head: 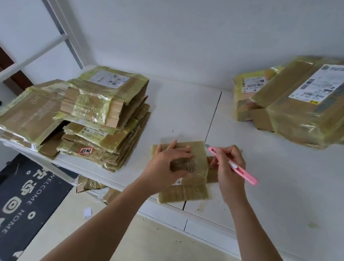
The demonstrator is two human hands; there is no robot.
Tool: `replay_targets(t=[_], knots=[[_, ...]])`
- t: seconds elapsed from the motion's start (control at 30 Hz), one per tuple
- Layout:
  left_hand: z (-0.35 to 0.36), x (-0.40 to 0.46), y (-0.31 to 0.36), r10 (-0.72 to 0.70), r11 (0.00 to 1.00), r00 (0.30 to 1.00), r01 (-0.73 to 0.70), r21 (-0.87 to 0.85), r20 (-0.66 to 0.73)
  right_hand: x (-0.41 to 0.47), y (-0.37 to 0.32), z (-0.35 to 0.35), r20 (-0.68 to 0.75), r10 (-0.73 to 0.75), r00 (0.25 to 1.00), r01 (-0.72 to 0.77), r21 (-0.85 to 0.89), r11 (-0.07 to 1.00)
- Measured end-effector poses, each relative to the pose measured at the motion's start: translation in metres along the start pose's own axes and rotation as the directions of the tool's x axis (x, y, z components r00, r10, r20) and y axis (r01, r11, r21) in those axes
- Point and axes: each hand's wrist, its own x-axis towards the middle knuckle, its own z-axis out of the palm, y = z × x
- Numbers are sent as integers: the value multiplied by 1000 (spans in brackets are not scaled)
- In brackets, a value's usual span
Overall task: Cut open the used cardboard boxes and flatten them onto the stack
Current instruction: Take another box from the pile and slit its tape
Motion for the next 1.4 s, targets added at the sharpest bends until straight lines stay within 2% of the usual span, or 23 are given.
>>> replay_targets(t=[0.37,0.6,0.9,1.03,1.4], knots=[[-1,2,0,13,1000,1000,-13,8,10,13,6,0,115,-49,992,61,-100,993],[0,2,-1,16,1000,1000,-16,6,22,10,8,0,60,-26,998,28,-37,999],[0,3,-1,6,1000,999,-6,5,46,16,4,-5,148,-43,988,69,-177,982],[0,2,0,-1,1000,999,1,1,46,22,-1,-9,219,2,976,54,-250,967],[-2,2,4,-10,1000,998,10,0,69,-4,-7,-21,236,-14,972,84,-289,954]])
